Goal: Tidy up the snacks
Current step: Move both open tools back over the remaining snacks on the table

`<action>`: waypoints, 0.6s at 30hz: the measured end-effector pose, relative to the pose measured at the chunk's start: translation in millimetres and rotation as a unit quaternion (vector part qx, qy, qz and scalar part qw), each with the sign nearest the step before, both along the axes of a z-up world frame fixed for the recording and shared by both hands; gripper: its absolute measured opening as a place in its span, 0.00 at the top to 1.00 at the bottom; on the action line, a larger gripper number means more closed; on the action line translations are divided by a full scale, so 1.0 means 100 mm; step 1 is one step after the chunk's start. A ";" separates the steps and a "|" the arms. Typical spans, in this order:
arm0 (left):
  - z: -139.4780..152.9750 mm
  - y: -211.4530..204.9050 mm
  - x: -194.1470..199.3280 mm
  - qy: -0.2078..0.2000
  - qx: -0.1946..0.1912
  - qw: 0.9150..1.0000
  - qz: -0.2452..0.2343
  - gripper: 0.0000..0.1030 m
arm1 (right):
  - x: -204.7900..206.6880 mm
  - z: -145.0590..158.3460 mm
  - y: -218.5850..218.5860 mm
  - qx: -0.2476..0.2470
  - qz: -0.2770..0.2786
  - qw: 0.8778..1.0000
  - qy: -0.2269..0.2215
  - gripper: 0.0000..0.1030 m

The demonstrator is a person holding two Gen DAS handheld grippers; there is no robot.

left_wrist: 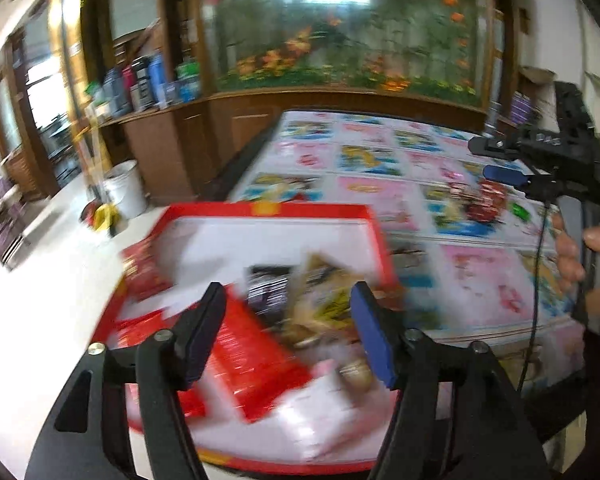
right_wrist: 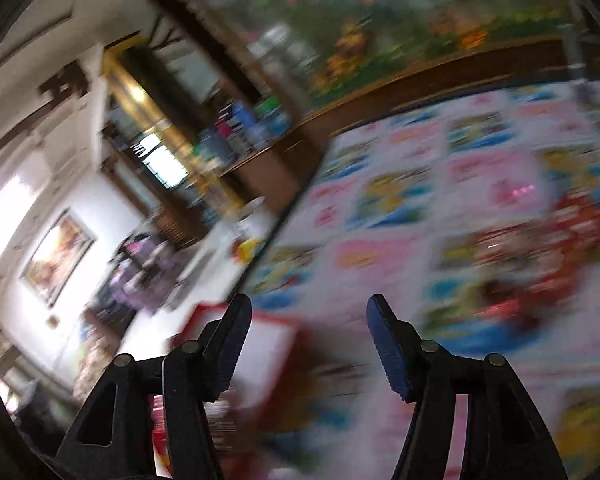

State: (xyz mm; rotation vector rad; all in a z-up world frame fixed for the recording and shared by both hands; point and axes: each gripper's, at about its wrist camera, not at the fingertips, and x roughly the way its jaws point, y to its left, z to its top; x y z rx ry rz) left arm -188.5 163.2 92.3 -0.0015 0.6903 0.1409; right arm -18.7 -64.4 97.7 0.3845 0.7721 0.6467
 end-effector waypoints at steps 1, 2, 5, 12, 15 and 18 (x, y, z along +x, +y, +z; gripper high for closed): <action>0.04 -0.11 0.04 0.000 0.000 1.000 -0.015 0.32 | 0.07 -0.02 -0.20 -0.007 -0.018 1.000 -0.001 0.38; 0.07 -0.24 0.11 0.002 -0.003 0.999 -0.033 0.29 | 0.13 -0.05 -0.37 -0.015 -0.034 0.999 -0.002 0.37; 0.16 -0.60 0.33 0.012 0.000 0.996 -0.085 0.28 | 0.37 -0.17 -0.89 -0.083 -0.080 0.993 -0.001 0.32; 0.14 -1.52 0.76 0.061 -0.004 0.981 -0.183 0.27 | 0.48 -0.28 -1.94 -0.195 -0.164 0.966 -0.033 0.33; 0.08 -1.89 0.83 0.069 0.017 0.971 -0.227 0.27 | 0.34 -0.22 -2.31 -0.224 -0.182 0.957 -0.030 0.33; 0.02 -2.14 1.00 0.078 0.027 0.965 -0.248 0.27 | 0.22 -0.30 -2.73 -0.221 -0.188 0.957 0.014 0.33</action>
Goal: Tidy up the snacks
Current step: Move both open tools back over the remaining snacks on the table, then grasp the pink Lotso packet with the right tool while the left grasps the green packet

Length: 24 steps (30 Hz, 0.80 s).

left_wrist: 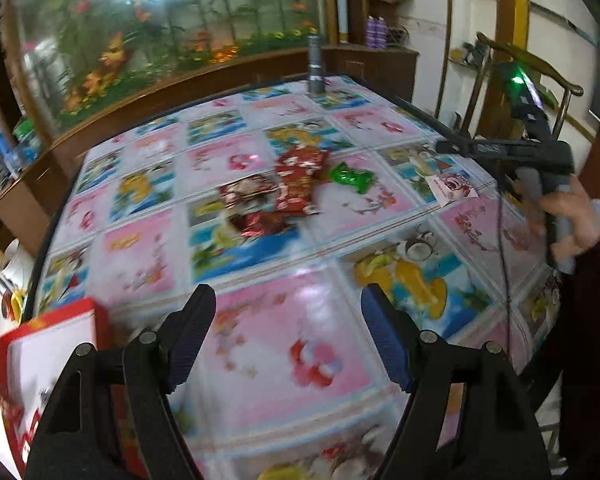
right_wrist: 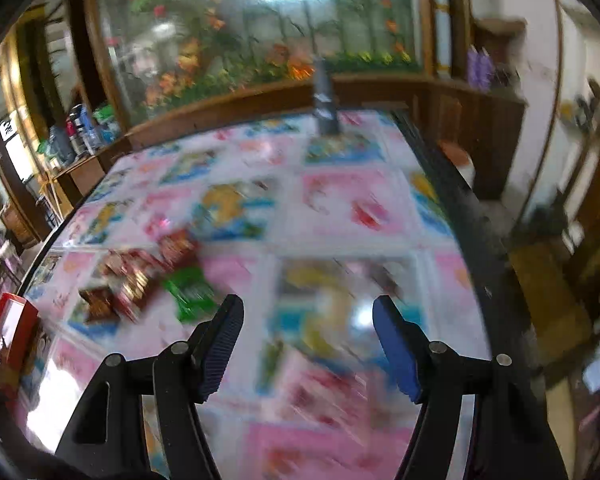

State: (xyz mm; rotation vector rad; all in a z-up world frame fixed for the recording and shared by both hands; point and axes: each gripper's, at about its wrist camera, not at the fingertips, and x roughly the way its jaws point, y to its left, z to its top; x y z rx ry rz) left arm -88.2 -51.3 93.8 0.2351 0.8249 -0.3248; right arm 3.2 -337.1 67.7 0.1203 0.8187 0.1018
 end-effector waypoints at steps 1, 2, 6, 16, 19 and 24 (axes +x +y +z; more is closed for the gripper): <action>-0.02 -0.07 0.09 0.005 -0.001 1.000 -0.004 0.27 | -0.04 -0.05 -0.11 0.009 -0.006 1.000 0.019 0.33; -0.03 -0.13 0.19 0.008 -0.002 1.000 -0.007 0.27 | -0.07 -0.08 -0.17 0.010 -0.013 0.999 0.032 0.33; -0.10 -0.31 0.52 0.027 -0.001 1.000 -0.008 0.27 | -0.16 -0.19 -0.23 0.014 -0.004 0.999 0.048 0.33; -0.25 -0.64 1.05 0.068 -0.035 0.997 0.019 0.27 | -0.08 -0.42 0.12 -0.020 0.033 0.997 0.065 0.39; -0.32 -0.82 1.16 0.074 -0.038 0.996 0.016 0.27 | -0.10 -0.41 0.16 -0.001 0.048 0.997 0.060 0.49; -0.45 -1.00 1.43 0.086 -0.046 0.994 0.043 0.27 | -0.11 -0.40 0.13 0.007 0.043 0.997 0.056 0.55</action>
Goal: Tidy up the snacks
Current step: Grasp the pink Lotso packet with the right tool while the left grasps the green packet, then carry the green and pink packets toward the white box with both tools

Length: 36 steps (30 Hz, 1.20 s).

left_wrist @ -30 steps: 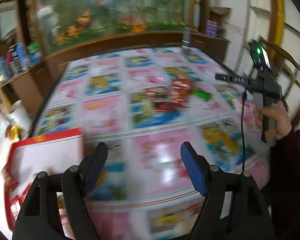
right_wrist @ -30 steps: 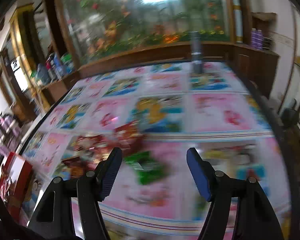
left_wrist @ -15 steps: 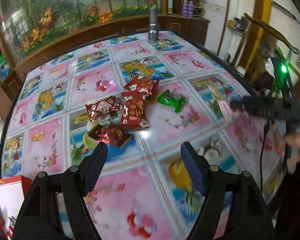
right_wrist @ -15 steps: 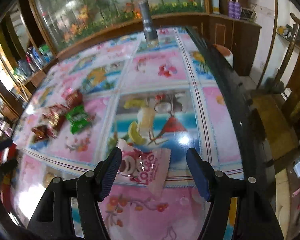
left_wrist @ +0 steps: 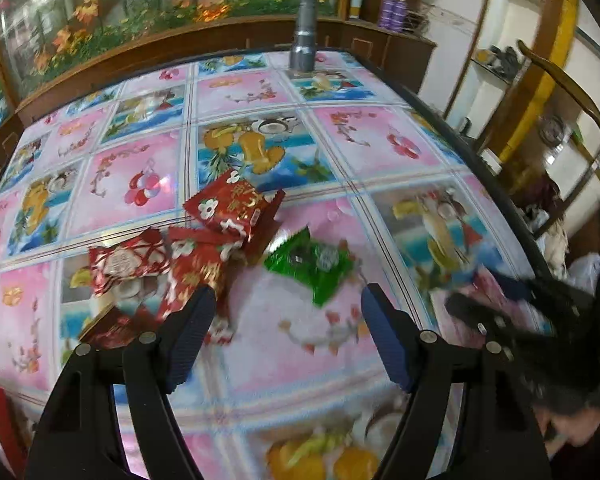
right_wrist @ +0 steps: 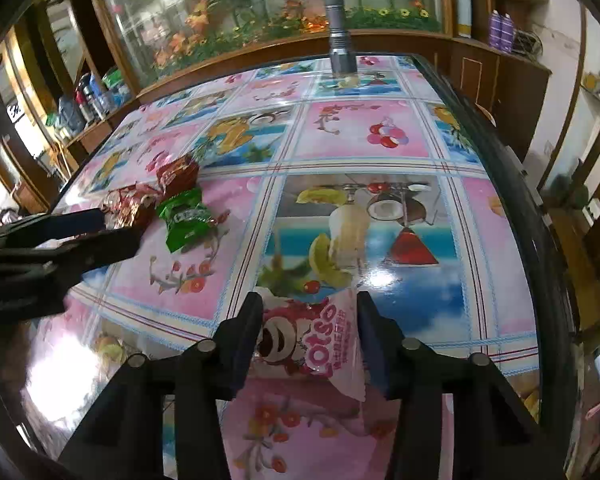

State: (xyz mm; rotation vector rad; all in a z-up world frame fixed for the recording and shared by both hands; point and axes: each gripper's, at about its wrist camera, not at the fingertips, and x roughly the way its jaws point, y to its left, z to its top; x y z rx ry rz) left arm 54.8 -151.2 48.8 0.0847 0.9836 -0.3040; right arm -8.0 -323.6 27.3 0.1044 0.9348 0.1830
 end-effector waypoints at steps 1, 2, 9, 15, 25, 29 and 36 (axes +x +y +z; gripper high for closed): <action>-0.03 -0.02 0.05 0.007 -0.006 1.000 0.006 0.27 | 0.00 0.00 -0.02 0.004 -0.004 1.000 0.001 0.55; -0.05 -0.03 0.09 0.011 -0.012 1.000 0.010 0.28 | 0.01 0.00 -0.03 0.007 -0.006 1.000 0.001 0.56; -0.20 -0.22 0.25 0.002 0.012 1.000 0.020 0.28 | 0.02 0.00 -0.06 0.014 -0.010 1.000 0.002 0.56; -0.29 -0.32 0.30 -0.013 0.032 0.999 0.005 0.46 | 0.01 0.00 -0.11 0.031 -0.015 0.999 0.005 0.57; -0.29 -0.21 0.11 -0.033 0.025 0.999 -0.031 0.69 | 0.00 0.01 -0.10 0.028 -0.016 0.999 0.003 0.57; -0.28 -0.03 -0.01 -0.027 0.009 0.999 -0.023 0.70 | -0.01 0.01 -0.09 0.027 -0.014 1.000 0.000 0.57; -0.21 0.33 -0.51 -0.041 0.008 0.999 -0.021 0.70 | -0.03 0.00 0.00 0.035 0.007 0.999 -0.003 0.58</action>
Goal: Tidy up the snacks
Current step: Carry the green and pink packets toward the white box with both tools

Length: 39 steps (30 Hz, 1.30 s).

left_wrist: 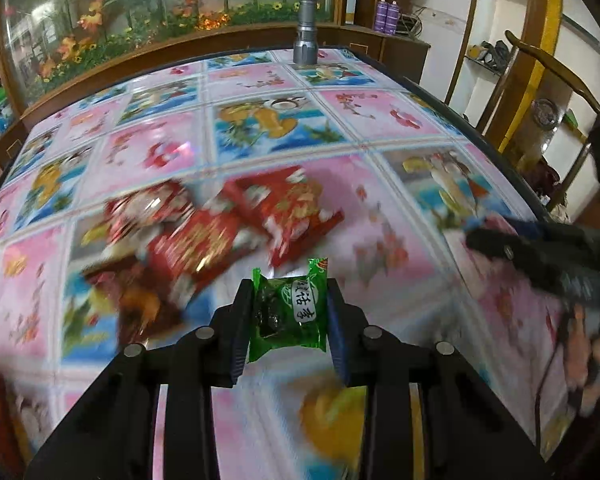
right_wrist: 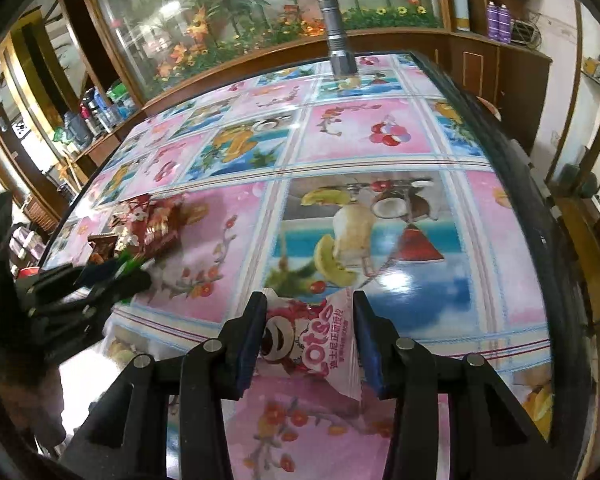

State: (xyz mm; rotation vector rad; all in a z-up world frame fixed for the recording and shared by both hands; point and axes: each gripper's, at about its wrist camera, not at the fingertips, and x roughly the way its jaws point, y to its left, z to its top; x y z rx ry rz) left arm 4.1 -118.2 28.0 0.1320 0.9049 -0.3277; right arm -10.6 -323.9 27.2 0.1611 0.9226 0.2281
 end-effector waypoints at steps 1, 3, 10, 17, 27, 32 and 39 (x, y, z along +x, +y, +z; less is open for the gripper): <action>0.01 0.06 -0.09 -0.002 0.000 1.000 -0.002 0.70 | -0.01 0.00 0.03 0.003 0.009 1.000 0.001 0.61; 0.02 0.20 -0.31 -0.003 0.004 1.000 -0.007 0.70 | -0.02 0.00 0.11 0.010 0.026 1.000 0.003 0.62; 0.04 0.70 -0.76 0.008 0.002 1.000 0.018 0.70 | -0.12 -0.03 0.67 0.059 0.085 0.994 0.021 0.67; 0.26 1.15 -1.09 -0.038 -0.008 0.998 0.054 0.70 | -0.33 0.08 1.50 0.083 0.151 0.985 -0.004 0.76; 0.14 1.52 -1.25 -0.041 -0.037 0.996 0.075 0.70 | -0.50 0.07 2.02 0.044 0.167 0.985 0.008 0.76; 0.33 1.68 -1.32 -0.055 -0.065 0.993 0.080 0.70 | -0.60 0.30 2.07 0.049 0.166 0.985 -0.009 0.87; 0.67 2.12 -1.43 -0.095 -0.084 0.985 0.114 0.70 | -0.54 0.62 2.49 0.014 0.180 0.983 -0.027 0.90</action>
